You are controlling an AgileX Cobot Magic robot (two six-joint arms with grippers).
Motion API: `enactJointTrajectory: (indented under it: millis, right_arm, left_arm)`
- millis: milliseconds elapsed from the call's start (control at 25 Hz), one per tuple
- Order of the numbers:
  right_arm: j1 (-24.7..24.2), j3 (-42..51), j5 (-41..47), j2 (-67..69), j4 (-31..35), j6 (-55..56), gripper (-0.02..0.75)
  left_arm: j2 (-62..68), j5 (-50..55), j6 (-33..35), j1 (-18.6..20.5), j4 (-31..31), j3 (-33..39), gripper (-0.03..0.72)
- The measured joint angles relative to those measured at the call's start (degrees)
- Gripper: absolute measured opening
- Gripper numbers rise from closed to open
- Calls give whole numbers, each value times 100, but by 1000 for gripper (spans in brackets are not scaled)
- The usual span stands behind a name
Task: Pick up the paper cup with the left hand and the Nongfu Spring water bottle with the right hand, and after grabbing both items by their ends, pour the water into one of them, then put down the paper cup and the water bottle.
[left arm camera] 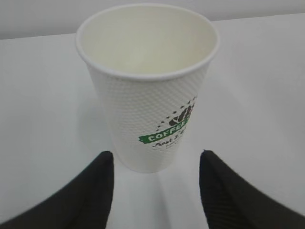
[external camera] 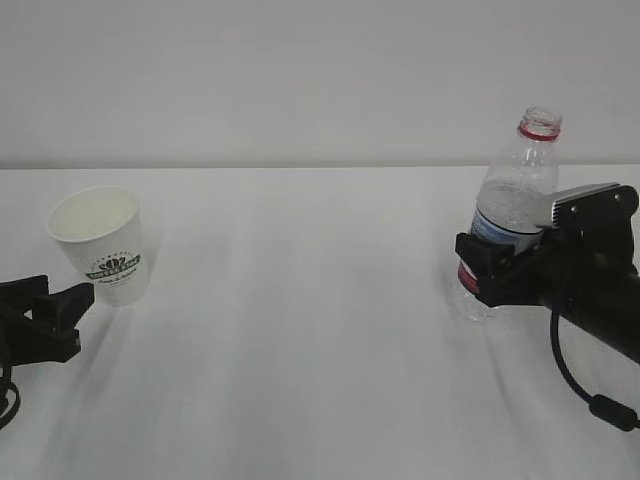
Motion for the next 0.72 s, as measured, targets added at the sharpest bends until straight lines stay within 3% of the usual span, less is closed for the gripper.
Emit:
enactJointTrajectory:
  millis: [720]
  right_arm:
    - [0, 550, 76, -898, 138, -90, 517]
  left_arm:
    - [0, 0, 0, 0, 0, 0, 412]
